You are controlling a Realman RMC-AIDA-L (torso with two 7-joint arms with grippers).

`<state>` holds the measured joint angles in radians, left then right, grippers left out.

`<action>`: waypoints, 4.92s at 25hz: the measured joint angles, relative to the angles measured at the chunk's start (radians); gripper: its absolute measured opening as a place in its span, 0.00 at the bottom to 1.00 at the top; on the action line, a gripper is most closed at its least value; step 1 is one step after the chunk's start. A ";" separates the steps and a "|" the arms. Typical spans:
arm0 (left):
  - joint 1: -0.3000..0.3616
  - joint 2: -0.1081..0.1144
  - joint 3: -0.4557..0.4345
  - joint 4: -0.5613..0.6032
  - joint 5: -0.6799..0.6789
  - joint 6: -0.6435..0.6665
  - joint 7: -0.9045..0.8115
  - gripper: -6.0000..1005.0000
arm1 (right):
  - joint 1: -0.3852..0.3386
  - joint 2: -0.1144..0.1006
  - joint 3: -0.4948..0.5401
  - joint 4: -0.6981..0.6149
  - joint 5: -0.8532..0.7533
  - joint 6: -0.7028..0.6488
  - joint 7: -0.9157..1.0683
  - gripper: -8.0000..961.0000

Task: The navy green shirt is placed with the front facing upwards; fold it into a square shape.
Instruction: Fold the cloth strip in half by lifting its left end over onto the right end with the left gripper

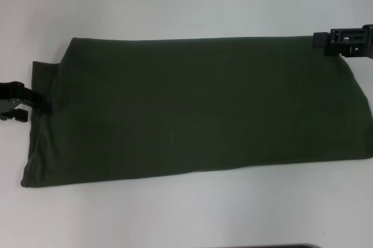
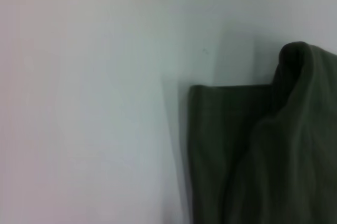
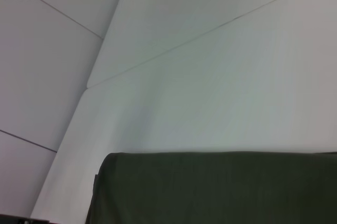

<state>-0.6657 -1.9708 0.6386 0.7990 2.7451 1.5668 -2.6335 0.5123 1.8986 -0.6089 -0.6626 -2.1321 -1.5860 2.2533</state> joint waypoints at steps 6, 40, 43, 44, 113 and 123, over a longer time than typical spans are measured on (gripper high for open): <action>-0.001 0.000 0.001 0.002 0.000 0.005 -0.001 0.62 | 0.000 -0.002 0.000 0.000 0.000 0.000 0.001 0.79; -0.004 -0.007 0.003 -0.035 0.024 -0.021 -0.047 0.62 | -0.001 -0.003 0.002 0.000 0.000 0.000 0.002 0.79; -0.004 -0.007 0.003 -0.035 0.024 -0.021 -0.054 0.61 | -0.002 -0.003 0.002 0.000 0.000 0.000 0.002 0.79; -0.005 -0.007 0.003 -0.036 0.024 -0.020 -0.056 0.61 | -0.002 -0.003 0.002 0.000 0.000 0.000 0.002 0.79; -0.091 0.010 0.009 -0.006 0.031 -0.046 -0.033 0.07 | -0.001 -0.006 0.012 0.002 0.001 -0.007 0.015 0.80; -0.196 0.001 0.096 -0.060 0.057 -0.190 -0.089 0.07 | 0.005 -0.005 0.006 0.002 0.000 -0.001 0.015 0.80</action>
<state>-0.8615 -1.9697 0.7350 0.7393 2.8017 1.3764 -2.7225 0.5171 1.8940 -0.6030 -0.6611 -2.1321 -1.5868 2.2687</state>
